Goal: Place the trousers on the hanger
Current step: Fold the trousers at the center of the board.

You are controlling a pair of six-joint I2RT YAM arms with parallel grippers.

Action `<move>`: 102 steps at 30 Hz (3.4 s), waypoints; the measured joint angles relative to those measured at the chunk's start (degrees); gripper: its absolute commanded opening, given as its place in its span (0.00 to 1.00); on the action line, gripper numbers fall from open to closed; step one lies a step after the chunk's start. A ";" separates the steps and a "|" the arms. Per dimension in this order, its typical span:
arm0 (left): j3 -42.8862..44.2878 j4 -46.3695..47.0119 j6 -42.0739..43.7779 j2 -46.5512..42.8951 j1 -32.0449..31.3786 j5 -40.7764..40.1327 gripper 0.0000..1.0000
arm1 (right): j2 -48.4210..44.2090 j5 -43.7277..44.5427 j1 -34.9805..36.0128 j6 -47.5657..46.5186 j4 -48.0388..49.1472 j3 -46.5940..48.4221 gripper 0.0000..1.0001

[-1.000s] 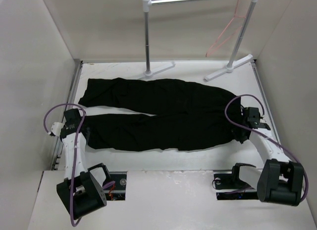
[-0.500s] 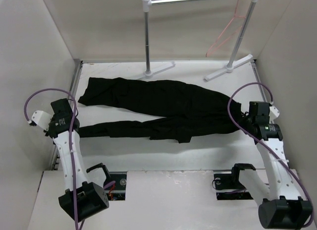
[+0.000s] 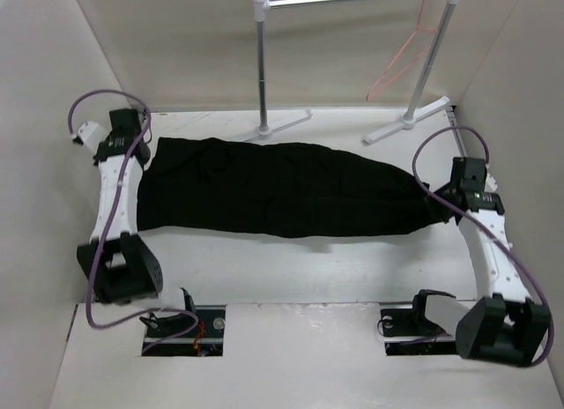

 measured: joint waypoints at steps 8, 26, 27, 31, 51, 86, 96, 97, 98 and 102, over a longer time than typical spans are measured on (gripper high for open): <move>32.52 3.82 2.60 31.32 -4.22 1.70 0.00 | 24.81 -5.70 -0.20 1.68 6.80 18.34 0.01; 26.51 15.23 5.42 36.70 -4.57 9.86 0.56 | 37.70 -2.29 3.72 1.81 14.69 27.39 0.49; 20.65 16.06 4.52 32.17 -4.50 10.58 0.56 | 33.83 -2.32 4.39 1.77 15.61 23.32 0.35; -0.22 19.80 -0.79 15.87 -2.93 16.26 0.59 | 20.59 -3.41 6.14 3.54 18.32 8.76 0.13; -15.06 41.05 -9.49 23.10 1.51 27.78 0.57 | 32.96 -9.07 -3.28 10.60 28.24 -0.55 0.33; -33.59 15.45 -3.23 -3.06 8.26 11.89 0.52 | -7.80 -10.36 -10.71 10.25 16.02 -23.15 0.48; -23.21 7.80 -3.72 -17.11 2.73 8.87 0.58 | -12.61 -7.89 -8.72 6.40 7.63 -13.33 0.69; -21.92 8.20 -3.80 -16.87 1.20 8.76 0.58 | -12.52 -7.50 -8.46 5.97 7.63 -12.50 0.69; -21.09 8.87 -4.02 -16.09 -0.33 9.01 0.57 | -12.44 -7.15 -8.39 5.68 7.65 -12.09 0.69; -20.68 12.70 -5.49 -8.22 -5.33 11.89 0.56 | -11.28 -6.38 -8.39 4.96 7.96 -12.26 0.73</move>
